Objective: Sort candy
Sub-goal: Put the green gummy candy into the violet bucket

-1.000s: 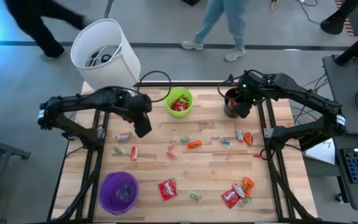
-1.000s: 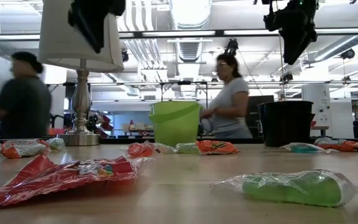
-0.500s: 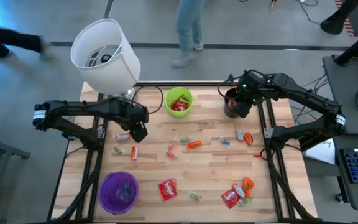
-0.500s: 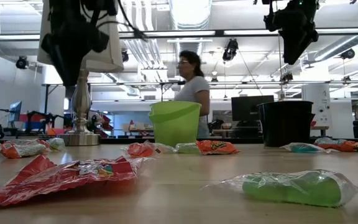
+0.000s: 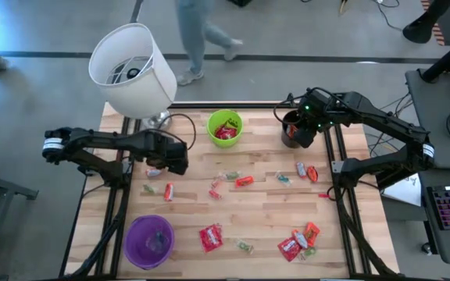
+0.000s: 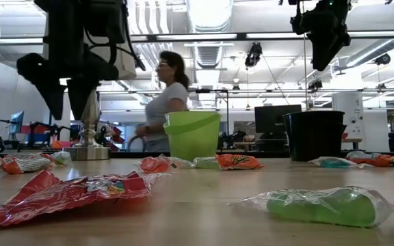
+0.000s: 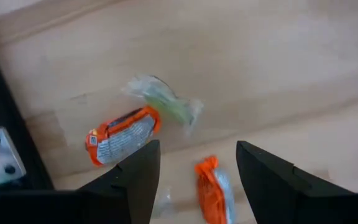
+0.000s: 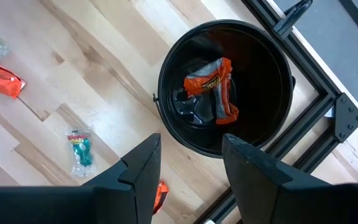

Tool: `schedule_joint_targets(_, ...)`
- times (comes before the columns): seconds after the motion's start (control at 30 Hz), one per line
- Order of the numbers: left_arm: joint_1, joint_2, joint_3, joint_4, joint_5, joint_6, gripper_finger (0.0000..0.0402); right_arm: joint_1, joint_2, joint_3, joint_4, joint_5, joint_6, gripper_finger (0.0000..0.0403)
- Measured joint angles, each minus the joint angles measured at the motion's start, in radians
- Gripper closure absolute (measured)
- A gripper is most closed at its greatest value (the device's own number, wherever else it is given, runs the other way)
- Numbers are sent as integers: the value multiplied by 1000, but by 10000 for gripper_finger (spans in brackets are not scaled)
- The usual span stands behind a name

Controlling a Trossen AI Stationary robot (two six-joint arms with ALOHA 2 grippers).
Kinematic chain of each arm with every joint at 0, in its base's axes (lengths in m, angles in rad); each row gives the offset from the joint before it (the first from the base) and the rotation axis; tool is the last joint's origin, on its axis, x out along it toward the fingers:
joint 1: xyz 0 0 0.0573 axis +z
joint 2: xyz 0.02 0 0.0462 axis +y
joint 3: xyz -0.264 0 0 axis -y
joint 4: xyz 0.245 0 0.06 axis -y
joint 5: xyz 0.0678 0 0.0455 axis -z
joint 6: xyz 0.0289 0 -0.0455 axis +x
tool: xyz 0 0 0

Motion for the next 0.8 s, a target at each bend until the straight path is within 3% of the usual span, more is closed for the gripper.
schedule_joint_targets(0.3, 0, 28, -20, 0, -109, -201, 208, 0, 0, 0, 0, 0, 17, 239)
schedule_joint_targets(0.8, 0, 212, -46, 123, -91, -202, 208, 0, -1, 0, 0, 0, 19, 239)
